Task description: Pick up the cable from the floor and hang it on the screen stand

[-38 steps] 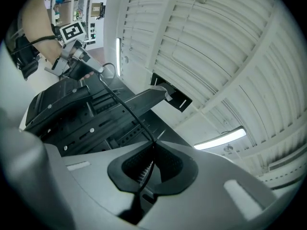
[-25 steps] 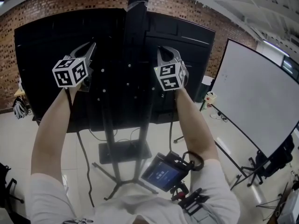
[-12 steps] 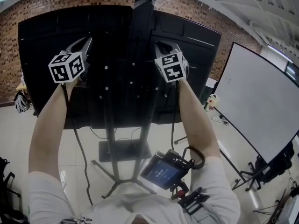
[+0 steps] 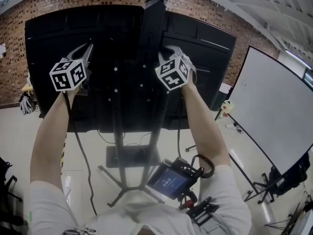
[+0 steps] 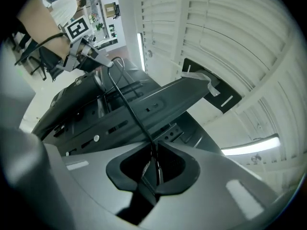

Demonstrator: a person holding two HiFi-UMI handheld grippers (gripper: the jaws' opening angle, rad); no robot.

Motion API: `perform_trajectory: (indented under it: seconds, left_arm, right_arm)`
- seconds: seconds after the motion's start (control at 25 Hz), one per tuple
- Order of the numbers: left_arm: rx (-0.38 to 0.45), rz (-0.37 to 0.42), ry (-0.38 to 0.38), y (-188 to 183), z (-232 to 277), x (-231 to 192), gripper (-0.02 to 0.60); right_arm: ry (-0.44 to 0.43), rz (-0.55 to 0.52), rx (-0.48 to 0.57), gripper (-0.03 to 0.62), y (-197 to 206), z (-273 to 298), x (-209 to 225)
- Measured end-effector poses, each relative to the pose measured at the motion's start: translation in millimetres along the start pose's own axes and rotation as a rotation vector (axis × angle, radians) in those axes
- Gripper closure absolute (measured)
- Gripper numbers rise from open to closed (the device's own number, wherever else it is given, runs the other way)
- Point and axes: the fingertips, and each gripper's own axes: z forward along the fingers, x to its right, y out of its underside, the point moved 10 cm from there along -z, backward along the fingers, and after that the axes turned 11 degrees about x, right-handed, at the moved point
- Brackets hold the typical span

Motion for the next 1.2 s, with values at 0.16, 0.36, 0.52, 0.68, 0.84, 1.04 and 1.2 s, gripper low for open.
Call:
perform_trajectory:
  seconds: [0.16, 0.36, 0.52, 0.68, 0.84, 1.04, 1.2]
  left_arm:
    - [-0.018, -0.002, -0.015, 6.2, -9.0, -2.6, 0.560]
    - [-0.036, 0.001, -0.034, 14.8, -19.0, -1.6, 0.560]
    - [-0.028, 0.005, -0.054, 19.3, -20.6, -0.5, 0.560]
    - [-0.001, 0.028, -0.081, 20.8, -25.9, 3.1, 0.560]
    - [0.011, 0.063, -0.076, 24.0, -33.5, 8.4, 0.558]
    - [0.021, 0.084, -0.098, 25.6, -35.3, 15.8, 0.560]
    - [0.008, 0.101, -0.093, 28.2, -38.9, 20.1, 0.560]
  right_arm:
    - [0.007, -0.093, -0.034, 0.537, -1.7, 0.1, -12.2]
    - [0.021, -0.214, -0.061, 0.536, 0.0, -3.8, -28.0]
    - [0.055, -0.295, -0.063, 0.530, 3.1, -4.3, -35.9]
    - [0.071, -0.379, -0.083, 0.530, 3.6, -2.7, -44.5]
    - [0.094, -0.424, -0.084, 0.513, 6.5, -4.5, -49.1]
    - [0.116, -0.425, -0.104, 0.497, 4.8, -4.2, -52.4]
    - [0.110, -0.424, -0.098, 0.473, 0.2, -9.3, -56.5]
